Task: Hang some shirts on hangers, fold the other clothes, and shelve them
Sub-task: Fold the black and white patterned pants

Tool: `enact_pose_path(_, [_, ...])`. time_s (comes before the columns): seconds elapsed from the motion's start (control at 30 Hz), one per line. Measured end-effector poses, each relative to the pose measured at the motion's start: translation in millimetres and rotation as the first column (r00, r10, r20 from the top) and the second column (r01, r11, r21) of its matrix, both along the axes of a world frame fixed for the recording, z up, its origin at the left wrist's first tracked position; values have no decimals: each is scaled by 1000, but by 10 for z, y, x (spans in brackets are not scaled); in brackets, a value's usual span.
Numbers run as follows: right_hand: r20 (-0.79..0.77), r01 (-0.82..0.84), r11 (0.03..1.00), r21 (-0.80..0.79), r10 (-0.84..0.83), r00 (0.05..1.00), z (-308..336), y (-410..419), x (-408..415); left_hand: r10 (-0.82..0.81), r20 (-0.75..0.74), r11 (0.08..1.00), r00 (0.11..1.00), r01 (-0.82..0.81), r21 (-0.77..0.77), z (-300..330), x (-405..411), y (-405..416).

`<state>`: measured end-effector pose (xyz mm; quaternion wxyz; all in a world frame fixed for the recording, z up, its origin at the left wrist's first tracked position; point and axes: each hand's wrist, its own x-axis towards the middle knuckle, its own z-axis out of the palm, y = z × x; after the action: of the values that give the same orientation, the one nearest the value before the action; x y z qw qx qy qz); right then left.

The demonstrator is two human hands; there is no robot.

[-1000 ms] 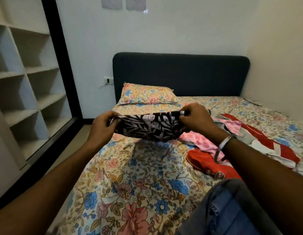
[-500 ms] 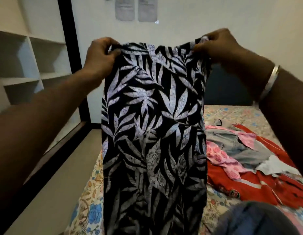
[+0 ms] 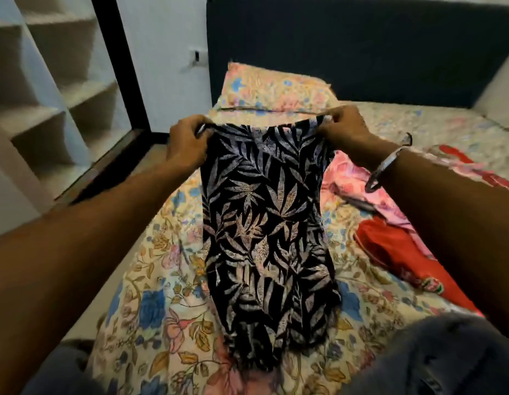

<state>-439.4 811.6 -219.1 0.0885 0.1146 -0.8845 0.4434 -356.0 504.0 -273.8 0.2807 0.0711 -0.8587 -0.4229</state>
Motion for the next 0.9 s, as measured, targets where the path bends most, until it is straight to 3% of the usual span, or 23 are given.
enact_pose_path(0.2, [47,-178,977,114,174,984,-271,314,445,-86,33,993,996,89,-77,-247,704,143])
enact_pose_path(0.3, [87,-292,927,237,279,956,-213,504,857,-162,78,960,984,175,-216,-237,1279,205])
enact_pose_path(0.4, [197,-462,808,367,418,887,-124,670,1300,-246,116,920,962,269,-283,-279,1923,267])
enact_pose_path(0.5, [343,-620,623,477,518,784,-184,790,1711,-381,227,848,896,436,-300,-445,2494,369])
enact_pose_path(0.6, [450,-668,438,602,505,737,-364,867,1964,-411,344,761,844,526,-380,-713,2834,385])
enact_pose_path(0.77, [576,-709,361,605,416,703,-464,865,2232,-435,390,710,811,576,-406,-836,3061,491])
enact_pose_path(0.83, [680,-766,308,564,352,643,-450,851,2284,-426,485,683,764,623,-381,-778,3108,525])
enact_pose_path(0.9, [744,-808,340,482,328,582,-441,848,2248,-419,592,692,688,664,-282,-705,3107,553])
